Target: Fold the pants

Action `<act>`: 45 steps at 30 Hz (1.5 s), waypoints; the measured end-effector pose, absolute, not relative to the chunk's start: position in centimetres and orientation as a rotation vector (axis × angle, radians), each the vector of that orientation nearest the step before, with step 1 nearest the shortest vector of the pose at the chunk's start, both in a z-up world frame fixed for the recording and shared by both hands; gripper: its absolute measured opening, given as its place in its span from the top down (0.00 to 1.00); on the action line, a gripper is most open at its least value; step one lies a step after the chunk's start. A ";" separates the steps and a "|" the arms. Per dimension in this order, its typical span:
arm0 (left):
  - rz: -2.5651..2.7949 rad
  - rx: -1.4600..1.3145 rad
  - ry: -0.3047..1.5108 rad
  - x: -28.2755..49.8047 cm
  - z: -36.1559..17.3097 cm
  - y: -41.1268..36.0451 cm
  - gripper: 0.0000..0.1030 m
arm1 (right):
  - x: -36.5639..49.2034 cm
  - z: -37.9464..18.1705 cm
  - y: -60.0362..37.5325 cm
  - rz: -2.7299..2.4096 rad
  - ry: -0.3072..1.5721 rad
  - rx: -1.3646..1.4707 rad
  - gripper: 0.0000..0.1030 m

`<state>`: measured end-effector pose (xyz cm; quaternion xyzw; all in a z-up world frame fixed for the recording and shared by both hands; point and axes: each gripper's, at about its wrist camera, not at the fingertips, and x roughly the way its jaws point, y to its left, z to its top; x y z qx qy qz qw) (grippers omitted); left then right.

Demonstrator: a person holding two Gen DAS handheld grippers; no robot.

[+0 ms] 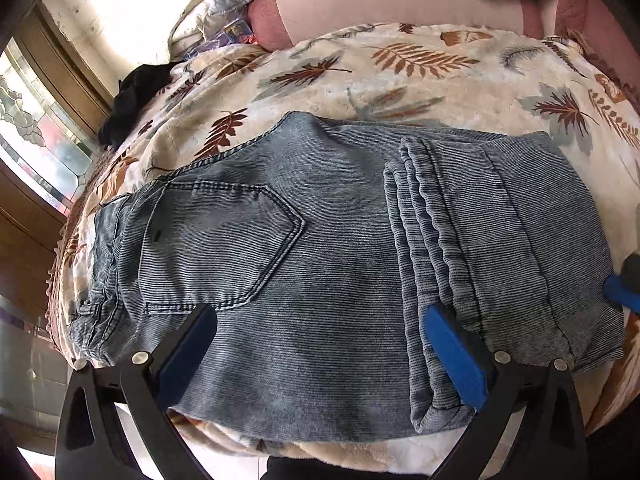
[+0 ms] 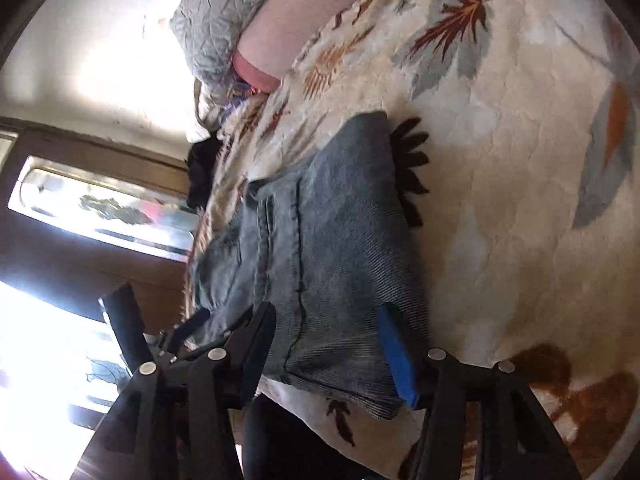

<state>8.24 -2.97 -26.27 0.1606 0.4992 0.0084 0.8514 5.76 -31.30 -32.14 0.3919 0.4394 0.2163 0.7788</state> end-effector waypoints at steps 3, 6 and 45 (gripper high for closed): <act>0.058 0.336 1.025 8.2 -25.4 -1.9 0.00 | 5.1 -30.8 -31.4 0.541 0.881 0.840 0.44; 0.099 0.297 1.015 7.9 -24.4 0.7 0.00 | 4.8 -30.0 -30.0 0.638 0.867 0.804 0.44; 0.300 -0.392 1.163 7.3 -24.7 26.7 0.00 | 4.7 -28.0 -21.4 0.664 0.787 0.534 0.37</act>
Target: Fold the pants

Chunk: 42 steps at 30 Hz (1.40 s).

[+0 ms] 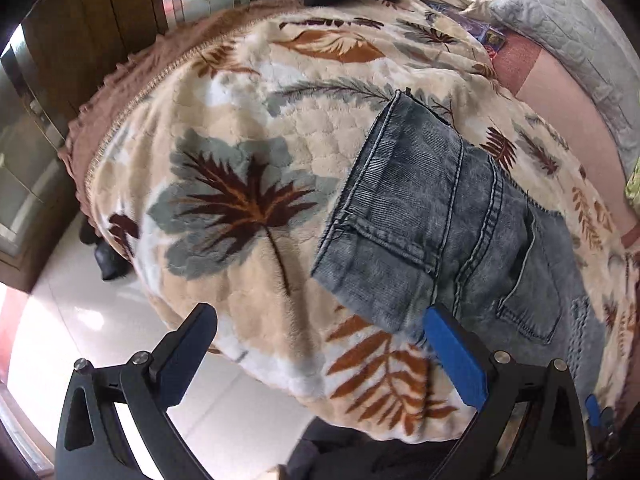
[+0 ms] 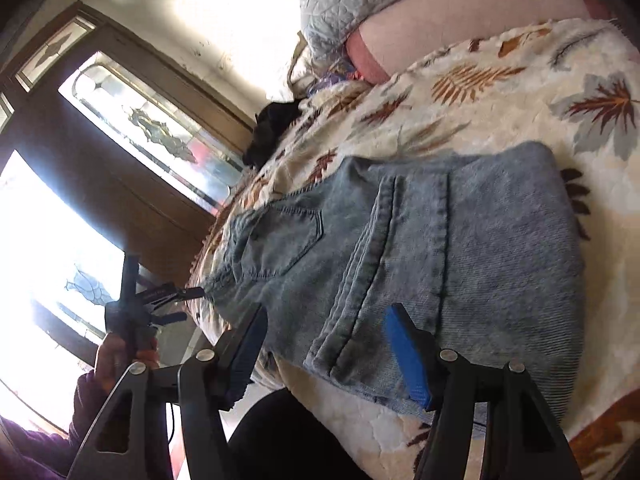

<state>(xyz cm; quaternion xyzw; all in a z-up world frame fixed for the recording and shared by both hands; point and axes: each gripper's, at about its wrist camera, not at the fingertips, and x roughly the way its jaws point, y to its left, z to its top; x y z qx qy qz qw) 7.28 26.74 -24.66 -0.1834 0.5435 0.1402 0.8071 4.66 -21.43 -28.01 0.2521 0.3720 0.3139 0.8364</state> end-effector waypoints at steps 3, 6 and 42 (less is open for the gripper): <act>0.305 -0.426 1.186 8.4 -25.5 27.2 0.00 | 4.7 -27.5 -22.3 0.652 0.758 0.555 0.37; 0.286 -0.474 1.216 9.4 -26.5 27.4 0.00 | 4.9 -27.4 -23.1 0.646 0.748 0.575 0.37; 0.149 -0.286 1.101 12.6 -21.7 21.6 0.77 | 5.4 -27.8 -26.2 0.497 0.724 0.640 0.37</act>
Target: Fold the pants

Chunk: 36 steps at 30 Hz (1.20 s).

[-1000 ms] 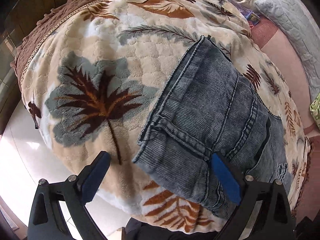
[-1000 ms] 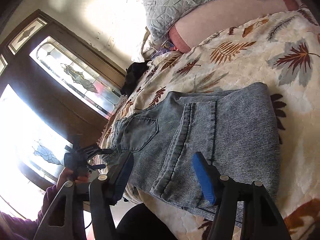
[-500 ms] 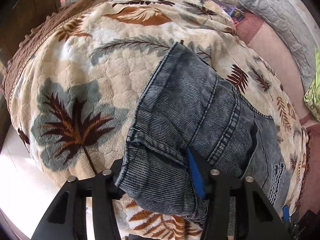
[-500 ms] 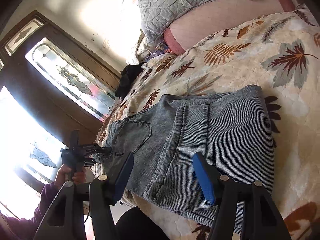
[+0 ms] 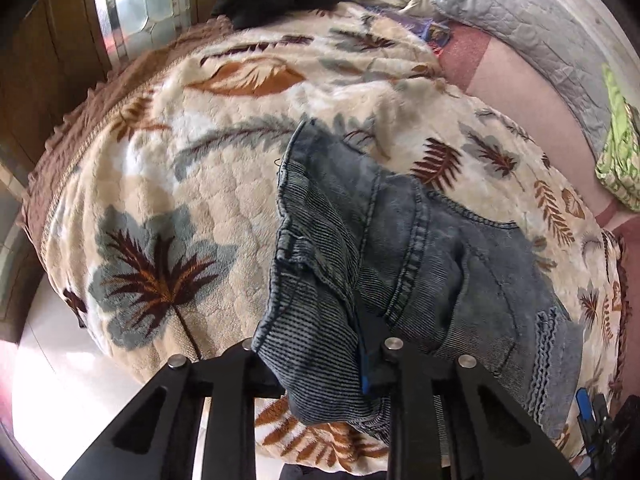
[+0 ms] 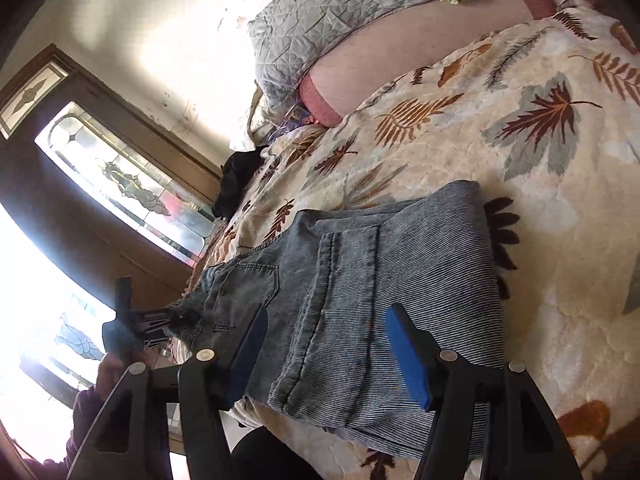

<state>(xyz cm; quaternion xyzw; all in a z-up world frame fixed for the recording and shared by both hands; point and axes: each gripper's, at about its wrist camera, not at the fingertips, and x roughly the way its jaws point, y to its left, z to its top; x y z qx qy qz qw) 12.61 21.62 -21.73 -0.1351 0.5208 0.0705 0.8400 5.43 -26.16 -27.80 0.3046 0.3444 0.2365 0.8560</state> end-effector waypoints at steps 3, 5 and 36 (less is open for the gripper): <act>0.111 -0.217 1.056 12.0 -19.4 19.8 0.80 | 5.6 -28.2 -27.2 0.439 0.733 0.673 0.37; 0.088 -0.170 1.033 11.7 -17.9 18.4 0.80 | 5.8 -28.6 -28.2 0.401 0.741 0.717 0.37; -0.529 0.248 1.022 6.6 -16.7 -14.8 0.87 | 3.8 -29.3 -38.2 0.235 0.639 0.960 0.37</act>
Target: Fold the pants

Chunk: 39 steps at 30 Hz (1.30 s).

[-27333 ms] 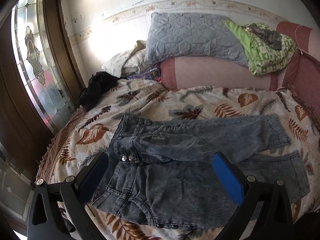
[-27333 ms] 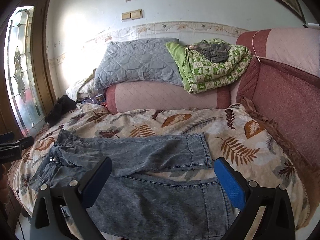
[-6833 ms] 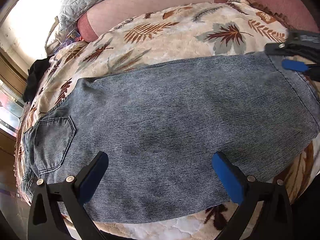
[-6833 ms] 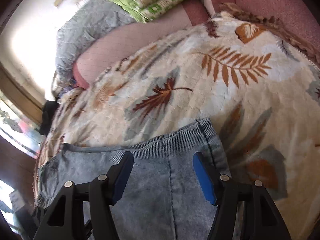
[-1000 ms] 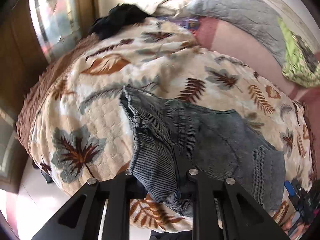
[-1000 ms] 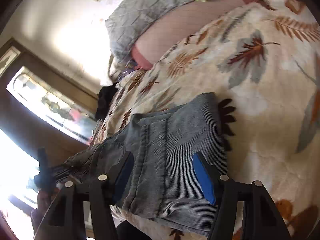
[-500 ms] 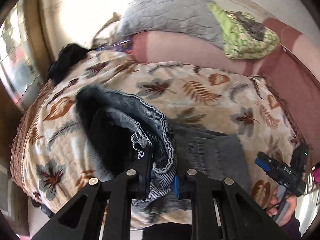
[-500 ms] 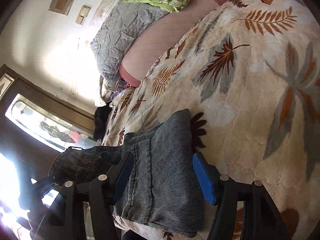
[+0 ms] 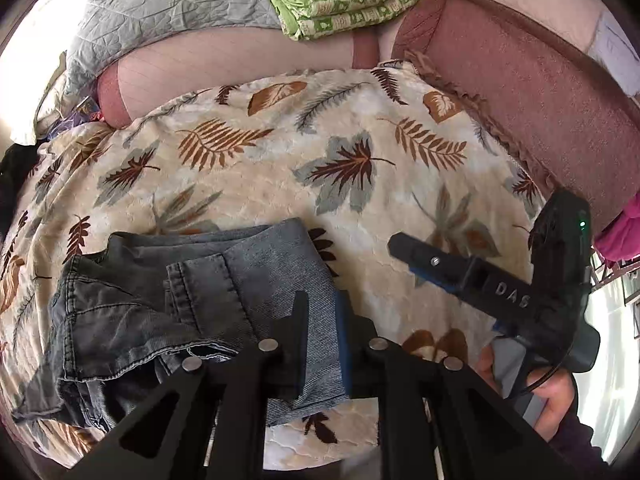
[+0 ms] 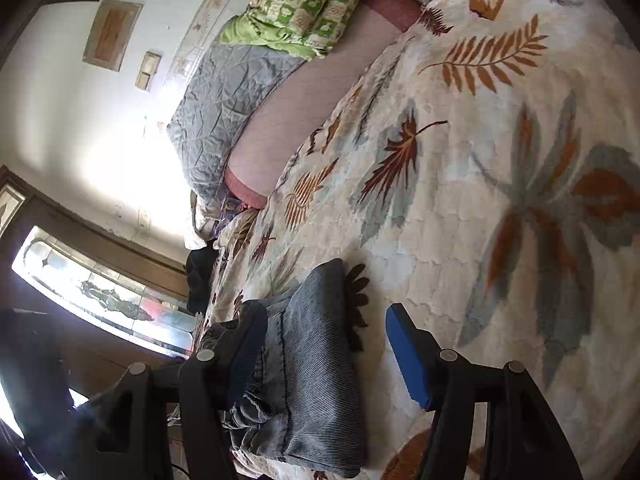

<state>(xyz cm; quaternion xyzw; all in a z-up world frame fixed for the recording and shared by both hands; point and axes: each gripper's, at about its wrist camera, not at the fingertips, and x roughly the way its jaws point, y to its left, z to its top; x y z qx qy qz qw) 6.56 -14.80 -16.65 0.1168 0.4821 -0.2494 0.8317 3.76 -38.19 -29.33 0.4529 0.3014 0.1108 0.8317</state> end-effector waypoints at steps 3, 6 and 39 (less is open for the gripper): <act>-0.491 0.201 1.011 7.4 -15.9 -11.5 0.82 | 3.7 -29.3 -38.5 0.242 0.633 0.974 0.37; -0.352 0.198 0.969 7.5 -14.9 -5.9 0.64 | 4.3 -29.2 -37.7 0.287 0.641 0.976 0.37; -0.217 0.659 0.463 0.6 -19.6 17.4 0.23 | 8.4 -26.4 -19.8 0.555 0.917 0.199 0.27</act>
